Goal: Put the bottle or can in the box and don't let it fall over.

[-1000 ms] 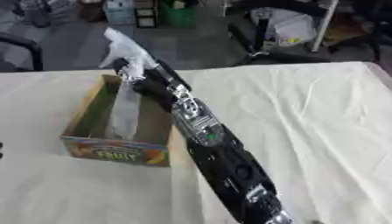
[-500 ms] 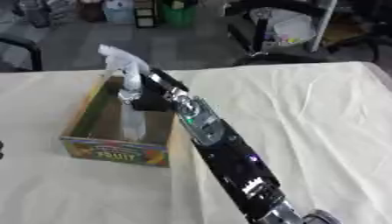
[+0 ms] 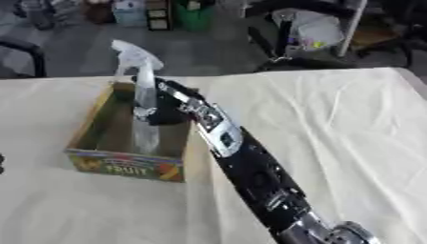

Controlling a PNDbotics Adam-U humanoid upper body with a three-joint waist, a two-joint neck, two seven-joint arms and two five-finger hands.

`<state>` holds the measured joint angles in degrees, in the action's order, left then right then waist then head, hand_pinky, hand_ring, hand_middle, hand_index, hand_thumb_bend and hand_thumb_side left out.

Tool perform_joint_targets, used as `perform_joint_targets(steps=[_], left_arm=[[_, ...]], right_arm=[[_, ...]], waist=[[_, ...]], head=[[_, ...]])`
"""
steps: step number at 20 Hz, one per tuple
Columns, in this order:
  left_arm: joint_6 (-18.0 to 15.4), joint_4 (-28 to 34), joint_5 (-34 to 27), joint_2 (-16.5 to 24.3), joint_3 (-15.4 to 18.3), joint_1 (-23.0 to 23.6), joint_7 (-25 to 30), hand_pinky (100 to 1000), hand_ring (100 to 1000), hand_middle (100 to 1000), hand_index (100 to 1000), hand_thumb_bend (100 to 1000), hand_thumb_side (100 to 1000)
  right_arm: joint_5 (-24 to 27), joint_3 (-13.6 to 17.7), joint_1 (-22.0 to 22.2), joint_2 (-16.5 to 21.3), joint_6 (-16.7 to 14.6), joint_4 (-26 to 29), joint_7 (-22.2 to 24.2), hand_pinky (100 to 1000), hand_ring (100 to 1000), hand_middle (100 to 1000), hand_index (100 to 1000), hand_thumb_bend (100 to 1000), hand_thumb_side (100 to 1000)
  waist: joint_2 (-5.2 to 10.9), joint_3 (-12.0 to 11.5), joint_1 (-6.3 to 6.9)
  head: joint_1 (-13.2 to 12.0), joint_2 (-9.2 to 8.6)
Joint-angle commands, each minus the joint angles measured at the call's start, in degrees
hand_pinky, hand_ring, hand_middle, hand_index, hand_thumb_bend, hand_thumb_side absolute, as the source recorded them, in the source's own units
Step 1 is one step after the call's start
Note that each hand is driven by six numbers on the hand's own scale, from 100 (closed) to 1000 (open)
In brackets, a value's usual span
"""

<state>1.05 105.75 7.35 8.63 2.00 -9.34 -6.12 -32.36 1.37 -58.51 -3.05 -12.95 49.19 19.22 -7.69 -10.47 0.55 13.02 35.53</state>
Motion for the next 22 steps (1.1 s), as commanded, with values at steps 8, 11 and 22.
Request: perform_joint_targets(steps=[8,11,22], left_arm=[[0.11,0.35,0.35,1.1,0.71,0.6,-0.51,668,658,710,817,601,624],[0.11,0.3,0.44,1.24,0.83,0.84,-0.64,668,658,710,817,599,624],[0.2,0.47,0.91,2.35,2.4,1.97,-2.33,668,658,709,817,597,624]], right_arm=[[-2.35,0.3,-5.29,6.11,-3.33,5.24,-2.8,1000,1000,1000,1000,133,616],[-1.52,0.64,-5.63,7.4,-3.7,6.21,-3.17,1000,1000,1000,1000,126,604],[30.44,2.79,9.09,16.14,-2.03,26.22,-9.51,973,1000,1000,1000,100,502]], waist=[[1.71,1.45,-0.26],[1.91,2.13,-0.35],[2.41,7.24,-1.34]], head=[[-1.29,-0.05],[-1.79,0.19],[-6.48,1.23]])
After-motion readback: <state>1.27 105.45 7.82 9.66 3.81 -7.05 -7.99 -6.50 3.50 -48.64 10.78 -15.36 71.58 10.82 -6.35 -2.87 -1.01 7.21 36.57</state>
